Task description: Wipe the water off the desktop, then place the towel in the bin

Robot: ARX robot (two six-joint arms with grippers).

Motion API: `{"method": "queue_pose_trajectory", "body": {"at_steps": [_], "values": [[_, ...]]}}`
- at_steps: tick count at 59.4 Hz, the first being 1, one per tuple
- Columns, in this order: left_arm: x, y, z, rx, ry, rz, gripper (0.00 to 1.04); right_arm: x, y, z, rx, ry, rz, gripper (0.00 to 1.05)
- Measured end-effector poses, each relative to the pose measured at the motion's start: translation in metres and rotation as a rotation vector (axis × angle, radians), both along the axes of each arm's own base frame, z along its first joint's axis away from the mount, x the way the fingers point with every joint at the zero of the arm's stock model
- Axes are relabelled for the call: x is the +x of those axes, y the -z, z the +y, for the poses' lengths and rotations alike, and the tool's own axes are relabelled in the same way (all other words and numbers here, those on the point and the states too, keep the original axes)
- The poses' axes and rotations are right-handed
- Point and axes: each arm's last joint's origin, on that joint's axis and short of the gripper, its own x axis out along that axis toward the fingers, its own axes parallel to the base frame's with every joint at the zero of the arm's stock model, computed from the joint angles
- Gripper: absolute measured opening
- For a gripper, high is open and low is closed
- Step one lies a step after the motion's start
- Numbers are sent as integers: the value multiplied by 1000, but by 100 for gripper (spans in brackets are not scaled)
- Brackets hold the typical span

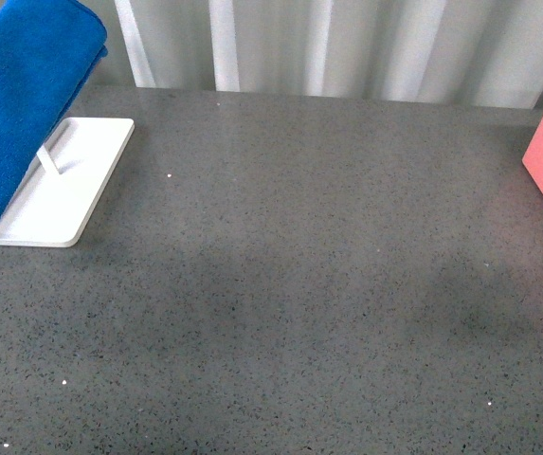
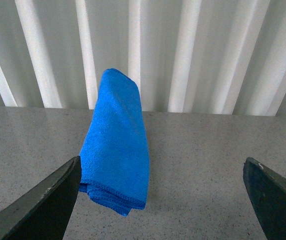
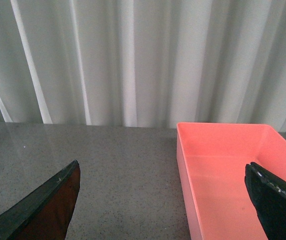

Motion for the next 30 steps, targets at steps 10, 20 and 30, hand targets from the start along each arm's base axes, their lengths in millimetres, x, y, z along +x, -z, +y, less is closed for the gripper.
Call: {"method": "queue_pose_trajectory", "body": {"at_steps": [10,20,30], "values": [[0,0,0,0,0,0,98,0,0,0,0,0,0,98],[0,0,0,0,0,0,98,0,0,0,0,0,0,98],[0,0,0,0,0,0,98,0,0,0,0,0,0,98]]}}
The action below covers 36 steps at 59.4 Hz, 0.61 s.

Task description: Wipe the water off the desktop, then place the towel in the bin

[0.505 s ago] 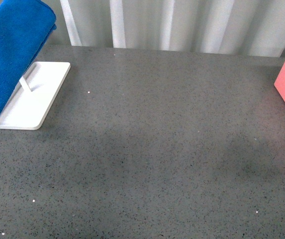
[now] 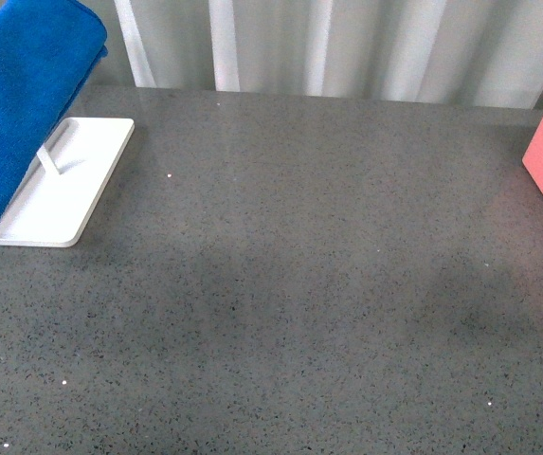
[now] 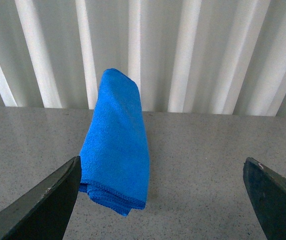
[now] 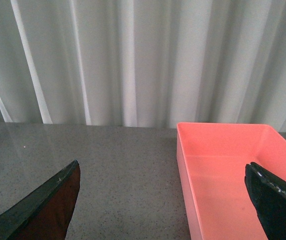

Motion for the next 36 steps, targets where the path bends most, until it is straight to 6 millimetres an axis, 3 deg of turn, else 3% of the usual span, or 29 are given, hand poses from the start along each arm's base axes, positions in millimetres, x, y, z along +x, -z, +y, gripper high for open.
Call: {"method": "queue_pose_trajectory", "body": {"at_steps": [36], "values": [[0,0,0,0,0,0,98,0,0,0,0,0,0,98]]}}
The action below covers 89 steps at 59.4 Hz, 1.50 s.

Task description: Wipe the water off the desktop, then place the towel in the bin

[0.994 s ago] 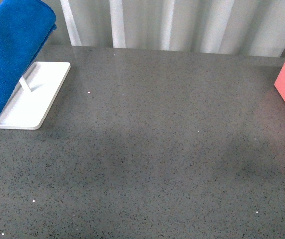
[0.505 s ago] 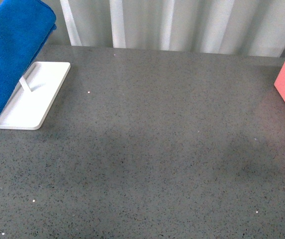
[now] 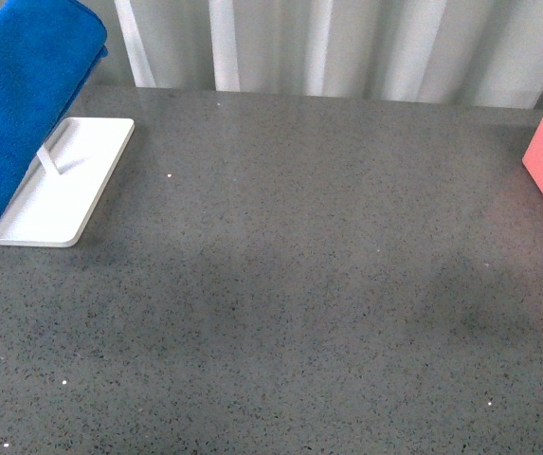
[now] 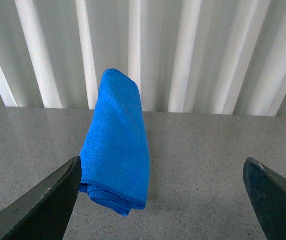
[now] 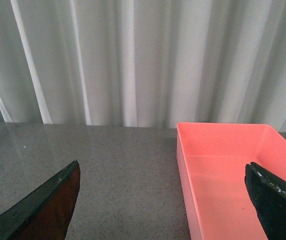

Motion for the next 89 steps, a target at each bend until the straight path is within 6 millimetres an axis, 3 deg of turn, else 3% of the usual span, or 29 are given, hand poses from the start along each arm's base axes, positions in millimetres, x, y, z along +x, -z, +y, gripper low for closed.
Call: {"method": "queue_pose_trajectory", "body": {"at_steps": [22,26,29,35,41,53,62,68,77,82,89], "values": [[0,0,0,0,0,1,98,0,0,0,0,0,0,98],[1,2,-4,-88,153,265,98,0,0,0,0,0,0,98],[2,2,-7,-120,174,424,98,0,0,0,0,0,0,98],[5,-20,-12,-118,219,388,98,0,0,0,0,0,0,98],[23,-57,-18,-73,246,259,98,0,0,0,0,-1,0,98],[98,-104,-33,29,287,225,98,0,0,0,0,0,0,98],[177,-121,-48,102,282,310,98,0,0,0,0,0,0,98],[226,-120,-55,161,261,373,98,0,0,0,0,0,0,98],[285,-107,-50,251,220,456,98,0,0,0,0,0,0,98],[312,-99,-36,298,174,498,98,0,0,0,0,0,0,98],[333,-87,-11,328,102,551,98,0,0,0,0,0,0,98]]}}
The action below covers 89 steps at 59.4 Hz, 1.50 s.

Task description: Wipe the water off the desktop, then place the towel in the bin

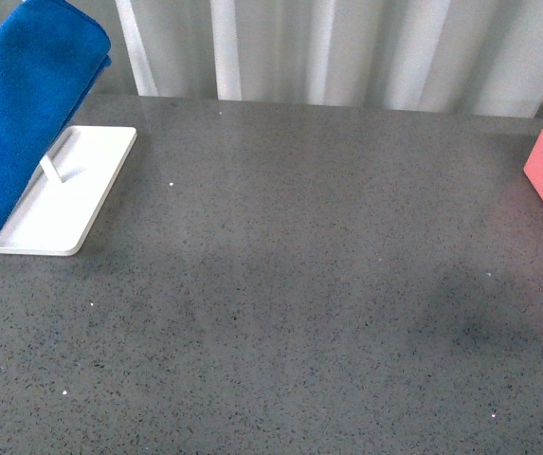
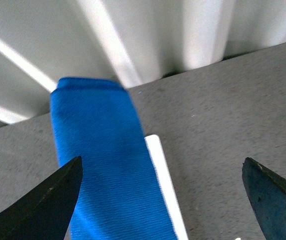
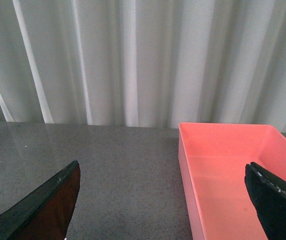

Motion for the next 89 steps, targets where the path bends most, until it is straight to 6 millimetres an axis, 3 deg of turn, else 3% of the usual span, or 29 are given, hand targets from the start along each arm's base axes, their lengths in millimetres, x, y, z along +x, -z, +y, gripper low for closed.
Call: {"method": "queue_pose_trajectory", "body": {"at_steps": [9,20,49,77,89], "values": [[11,12,26,0,-70,30,98,0,0,0,0,0,0,98],[17,32,39,-7,-103,81,98,0,0,0,0,0,0,98],[21,57,51,-81,-157,184,98,0,0,0,0,0,0,98],[12,83,51,-68,-157,218,98,0,0,0,0,0,0,98],[12,83,50,-60,-150,216,70,0,0,0,0,0,0,98]]}}
